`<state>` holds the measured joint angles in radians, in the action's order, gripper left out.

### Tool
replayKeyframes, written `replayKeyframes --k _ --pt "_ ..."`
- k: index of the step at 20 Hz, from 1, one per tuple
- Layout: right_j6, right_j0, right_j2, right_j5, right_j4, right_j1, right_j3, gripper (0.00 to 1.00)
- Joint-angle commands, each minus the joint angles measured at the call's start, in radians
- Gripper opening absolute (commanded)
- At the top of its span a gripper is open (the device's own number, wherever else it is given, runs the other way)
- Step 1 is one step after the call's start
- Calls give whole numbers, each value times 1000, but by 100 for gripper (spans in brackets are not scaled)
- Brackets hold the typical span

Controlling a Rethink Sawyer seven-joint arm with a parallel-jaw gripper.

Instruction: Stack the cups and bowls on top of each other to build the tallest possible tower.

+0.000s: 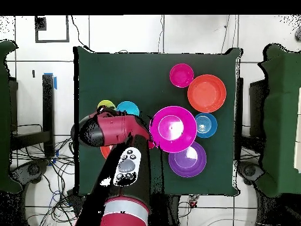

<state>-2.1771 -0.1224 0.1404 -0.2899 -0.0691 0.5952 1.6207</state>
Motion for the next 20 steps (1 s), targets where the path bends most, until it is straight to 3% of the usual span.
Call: replayKeyframes --k 1,20 --pt "-44 -3 -135 -61 -3 -9 69 100" --pt "-53 -46 -126 -59 -18 -53 51 100"
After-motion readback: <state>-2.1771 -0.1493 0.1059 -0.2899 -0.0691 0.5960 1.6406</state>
